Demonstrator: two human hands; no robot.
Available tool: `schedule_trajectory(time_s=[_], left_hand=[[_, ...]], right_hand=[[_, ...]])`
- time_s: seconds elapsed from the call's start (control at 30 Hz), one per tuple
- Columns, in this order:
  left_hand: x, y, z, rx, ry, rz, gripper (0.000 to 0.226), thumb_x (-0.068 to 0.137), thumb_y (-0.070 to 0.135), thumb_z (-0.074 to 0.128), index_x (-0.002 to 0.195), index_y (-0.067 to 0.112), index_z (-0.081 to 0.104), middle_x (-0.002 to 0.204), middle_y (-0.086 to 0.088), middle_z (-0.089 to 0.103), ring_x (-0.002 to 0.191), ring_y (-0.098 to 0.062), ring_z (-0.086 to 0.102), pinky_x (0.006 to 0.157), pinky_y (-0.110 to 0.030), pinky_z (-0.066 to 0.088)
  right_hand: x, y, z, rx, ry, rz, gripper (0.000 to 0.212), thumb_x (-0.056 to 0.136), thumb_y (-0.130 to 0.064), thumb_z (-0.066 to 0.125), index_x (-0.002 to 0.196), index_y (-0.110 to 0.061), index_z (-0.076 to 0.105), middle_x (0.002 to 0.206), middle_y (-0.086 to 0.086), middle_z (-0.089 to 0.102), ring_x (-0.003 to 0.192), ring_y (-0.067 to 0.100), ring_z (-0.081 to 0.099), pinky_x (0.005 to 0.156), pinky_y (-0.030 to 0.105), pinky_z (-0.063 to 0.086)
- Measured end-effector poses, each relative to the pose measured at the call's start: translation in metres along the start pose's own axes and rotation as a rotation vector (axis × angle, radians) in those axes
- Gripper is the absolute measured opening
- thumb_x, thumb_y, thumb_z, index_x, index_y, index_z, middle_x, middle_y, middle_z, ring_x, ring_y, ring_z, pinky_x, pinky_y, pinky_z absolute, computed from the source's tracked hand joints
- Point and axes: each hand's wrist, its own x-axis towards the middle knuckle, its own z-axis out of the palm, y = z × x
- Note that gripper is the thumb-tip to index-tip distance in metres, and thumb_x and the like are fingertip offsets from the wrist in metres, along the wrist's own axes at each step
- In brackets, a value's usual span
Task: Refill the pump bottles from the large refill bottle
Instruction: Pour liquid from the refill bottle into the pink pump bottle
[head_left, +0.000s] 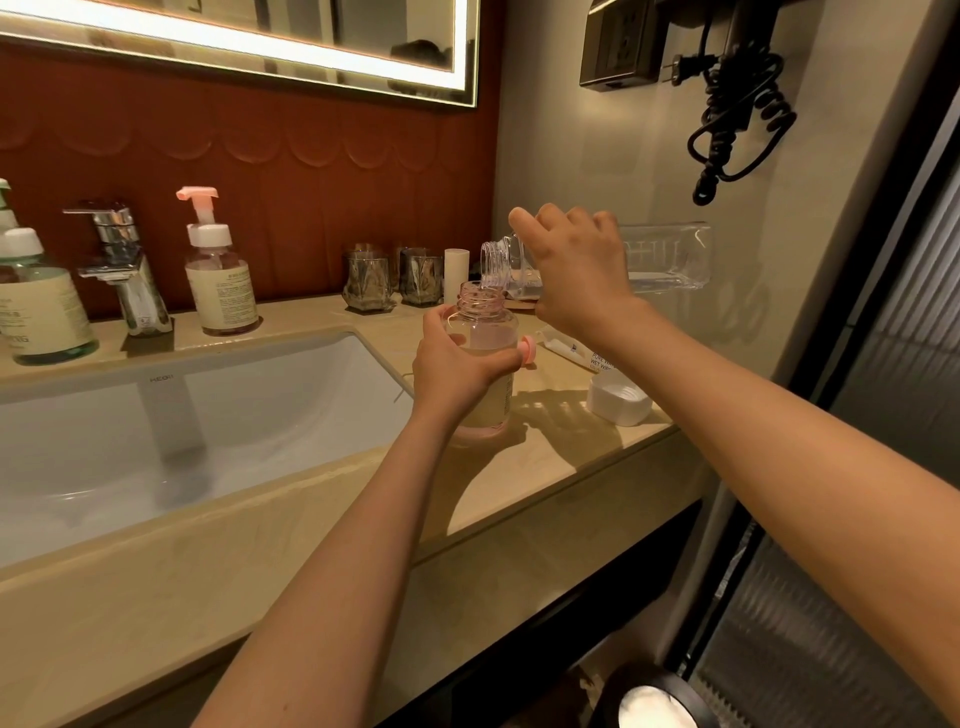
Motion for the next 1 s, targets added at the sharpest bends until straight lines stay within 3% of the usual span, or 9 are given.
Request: schedule_trajectory(time_s=[1.0], left_hand=[[0.0024, -0.0029, 0.0003, 0.011, 0.003, 0.018, 0.098, 0.065, 0.039, 0.082, 0.141, 0.018, 0.025, 0.136, -0.008, 0.046, 0.116, -0.019, 0.046, 0.09, -0.033, 0.042]], right_hand=[[0.001, 0.0006, 0.0008, -0.004, 0.015, -0.002, 0.07, 0.077, -0.001, 0.063, 0.137, -0.019, 0.031, 0.126, 0.009, 0.047, 0.115, 0.03, 0.045, 0.097, 0.041, 0.031]])
